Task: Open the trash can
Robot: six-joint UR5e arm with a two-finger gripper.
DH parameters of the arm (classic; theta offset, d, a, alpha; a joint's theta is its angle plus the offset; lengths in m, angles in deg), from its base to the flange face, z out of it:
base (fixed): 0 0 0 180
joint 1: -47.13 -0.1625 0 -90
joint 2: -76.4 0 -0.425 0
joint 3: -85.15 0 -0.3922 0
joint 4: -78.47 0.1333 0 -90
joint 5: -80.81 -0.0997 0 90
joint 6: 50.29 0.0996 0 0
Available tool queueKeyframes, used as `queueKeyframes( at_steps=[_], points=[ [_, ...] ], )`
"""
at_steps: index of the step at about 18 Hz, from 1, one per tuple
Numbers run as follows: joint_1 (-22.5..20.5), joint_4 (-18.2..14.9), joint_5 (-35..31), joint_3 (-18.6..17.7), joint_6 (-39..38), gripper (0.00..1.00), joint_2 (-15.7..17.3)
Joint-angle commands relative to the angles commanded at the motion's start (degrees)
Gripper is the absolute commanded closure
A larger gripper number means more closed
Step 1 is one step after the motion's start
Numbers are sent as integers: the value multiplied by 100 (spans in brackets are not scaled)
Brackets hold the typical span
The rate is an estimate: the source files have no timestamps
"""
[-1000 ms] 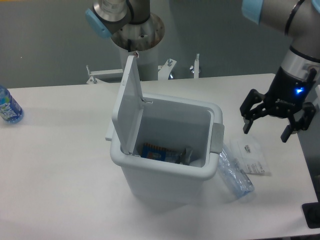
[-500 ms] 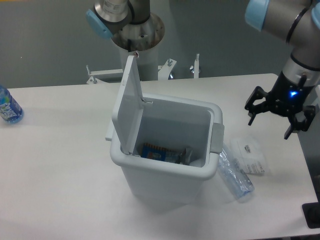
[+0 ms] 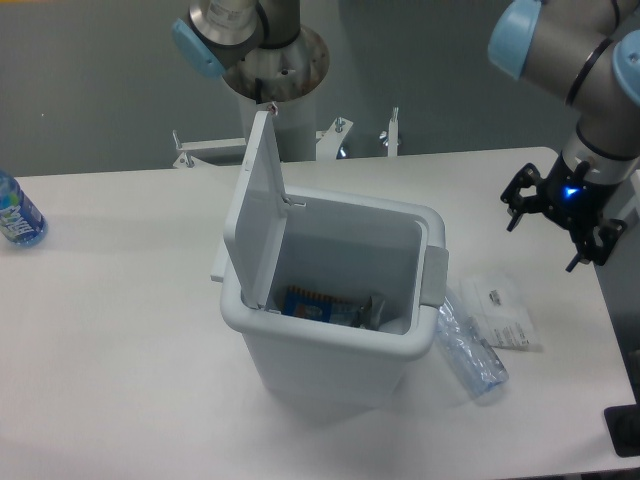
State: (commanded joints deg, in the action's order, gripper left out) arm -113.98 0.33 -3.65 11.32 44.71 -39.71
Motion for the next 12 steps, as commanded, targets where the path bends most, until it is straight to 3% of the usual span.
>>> queueKeyframes(
  at_steps=[9,12],
  points=[
    [88,158,-422,-166,1380,0,0],
    [88,517,-422,-351,1389,0,44]
  ],
)
